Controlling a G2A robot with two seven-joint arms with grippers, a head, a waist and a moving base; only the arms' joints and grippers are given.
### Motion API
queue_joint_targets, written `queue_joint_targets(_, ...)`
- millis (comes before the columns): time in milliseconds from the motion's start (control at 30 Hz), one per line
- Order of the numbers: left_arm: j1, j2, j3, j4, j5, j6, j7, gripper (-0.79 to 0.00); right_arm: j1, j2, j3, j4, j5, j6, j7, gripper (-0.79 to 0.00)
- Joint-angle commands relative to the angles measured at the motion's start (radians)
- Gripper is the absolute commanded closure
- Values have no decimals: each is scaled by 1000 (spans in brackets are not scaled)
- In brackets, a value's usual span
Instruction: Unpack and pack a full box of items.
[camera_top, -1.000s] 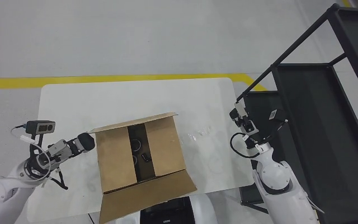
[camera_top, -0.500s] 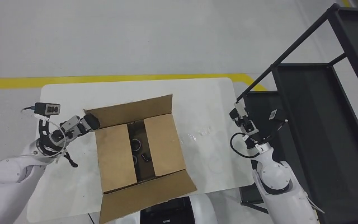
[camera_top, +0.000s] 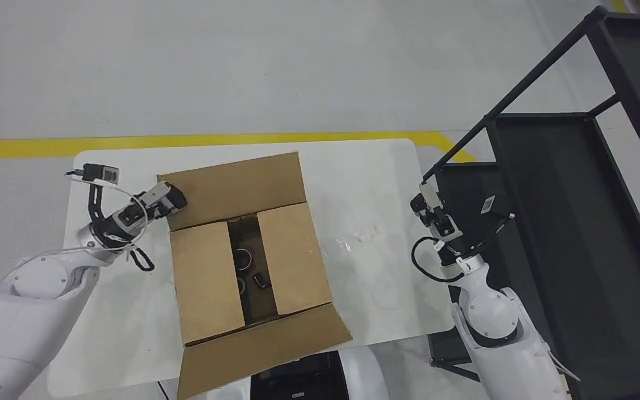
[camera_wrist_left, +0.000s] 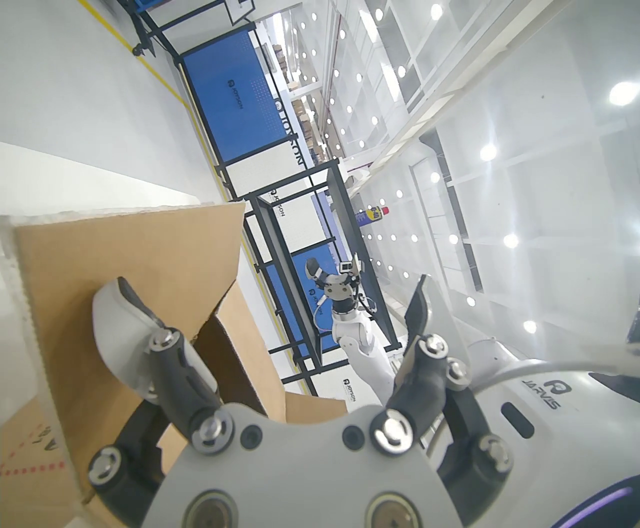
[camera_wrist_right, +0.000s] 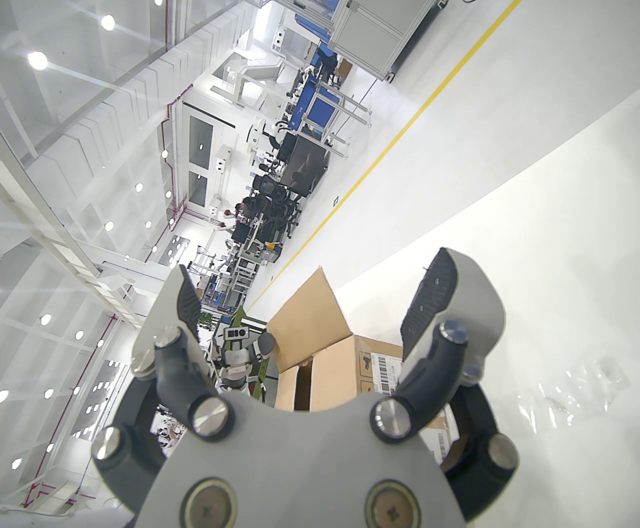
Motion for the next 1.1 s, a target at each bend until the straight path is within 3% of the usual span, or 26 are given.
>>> queue_joint_targets(0,-14,-9,9,22,25,6,9,-785,0,0,0,0,0,0,0,-785)
queue_joint_targets(267,-54,-40,44,110,123,27,47,-785,0,0,0,0,0,0,0,-785)
queue_joint_targets(733,-79,-77,72,204,182,45,14,-785,0,0,0,0,0,0,0,-785)
queue_joint_targets(933,-72,-82,22,204,161,-29,69,-785,0,0,0,0,0,0,0,-785)
queue_joint_targets(1067,-28,-67,-51,134,165,-89,80,-785,0,0,0,0,0,0,0,-785)
